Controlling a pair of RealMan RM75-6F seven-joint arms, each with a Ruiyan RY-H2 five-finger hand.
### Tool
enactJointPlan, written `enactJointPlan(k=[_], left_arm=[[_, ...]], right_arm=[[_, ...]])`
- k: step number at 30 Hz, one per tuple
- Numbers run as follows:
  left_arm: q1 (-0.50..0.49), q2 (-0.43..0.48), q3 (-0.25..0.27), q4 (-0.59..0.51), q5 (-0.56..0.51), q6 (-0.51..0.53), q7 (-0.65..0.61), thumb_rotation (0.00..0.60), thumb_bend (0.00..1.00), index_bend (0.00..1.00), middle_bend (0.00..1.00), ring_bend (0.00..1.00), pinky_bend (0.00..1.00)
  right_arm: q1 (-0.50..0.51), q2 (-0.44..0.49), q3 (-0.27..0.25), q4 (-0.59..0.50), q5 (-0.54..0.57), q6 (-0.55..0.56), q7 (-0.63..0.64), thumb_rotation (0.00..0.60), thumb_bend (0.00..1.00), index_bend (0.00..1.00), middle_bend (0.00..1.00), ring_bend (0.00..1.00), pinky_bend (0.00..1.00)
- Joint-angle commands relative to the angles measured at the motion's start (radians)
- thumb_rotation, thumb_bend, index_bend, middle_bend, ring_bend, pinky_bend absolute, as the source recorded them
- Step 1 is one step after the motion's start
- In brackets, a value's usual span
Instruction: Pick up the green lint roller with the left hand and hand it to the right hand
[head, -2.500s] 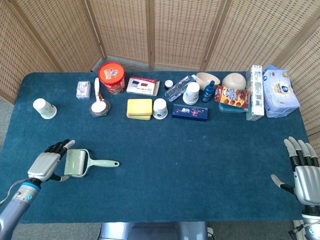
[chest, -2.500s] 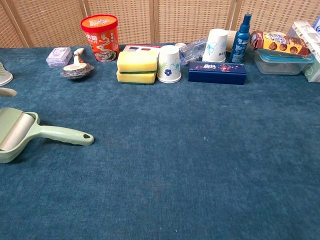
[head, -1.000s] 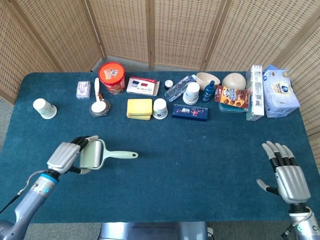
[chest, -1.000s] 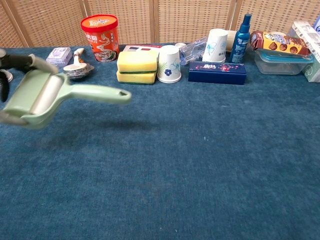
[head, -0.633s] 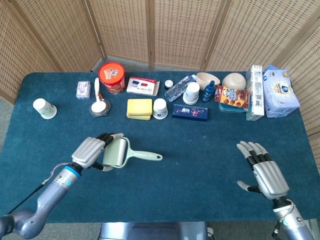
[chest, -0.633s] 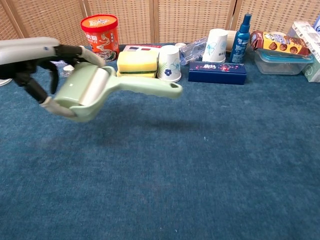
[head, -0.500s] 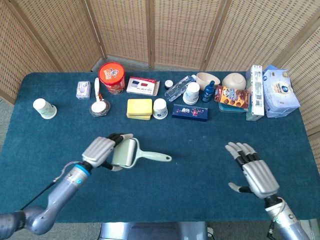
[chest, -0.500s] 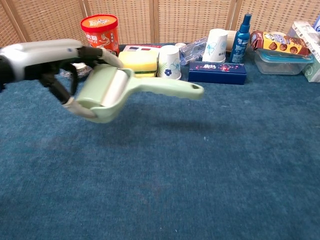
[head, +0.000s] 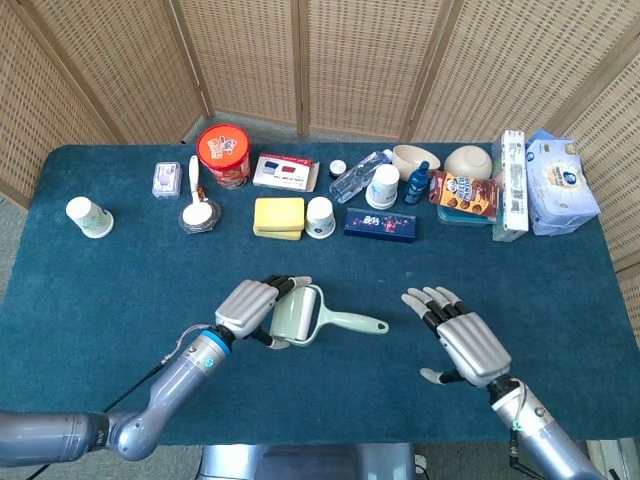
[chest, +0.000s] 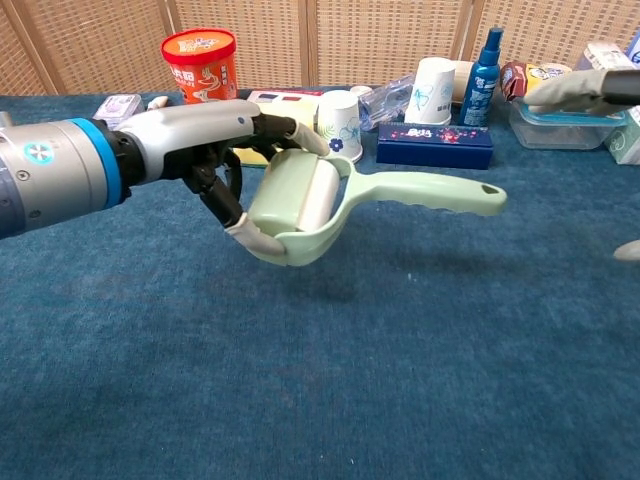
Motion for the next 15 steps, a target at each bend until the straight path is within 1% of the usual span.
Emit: enactJointPlan(k=[1, 7, 15], left_arm=[[-0.008, -0.015, -0.004, -0.004, -0.015, 0.014, 0.001, 0.600, 0.00, 0.34, 0.35, 0.34, 0.51], [-0.015, -0.037, -0.011, -0.016, -0.034, 0.033, -0.022, 0.600, 0.00, 0.34, 0.35, 0.34, 0.51], [-0.024, -0.039, -0.018, -0.042, -0.057, 0.041, -0.043, 0.600, 0.00, 0.34, 0.35, 0.34, 0.51]], right_arm=[[0.017, -0.027, 0.006, -0.006, 0.024, -0.017, -0.020, 0.600, 0.00, 0.00, 0.00, 0.00, 0.01], [0.044, -0.076, 0.007, 0.000, 0.056, -0.044, -0.044, 0.600, 0.00, 0.00, 0.00, 0.00, 0.01], [0.074, -0.123, 0.013, 0.026, 0.103, -0.065, -0.082, 0.600, 0.00, 0.00, 0.00, 0.00, 0.01]])
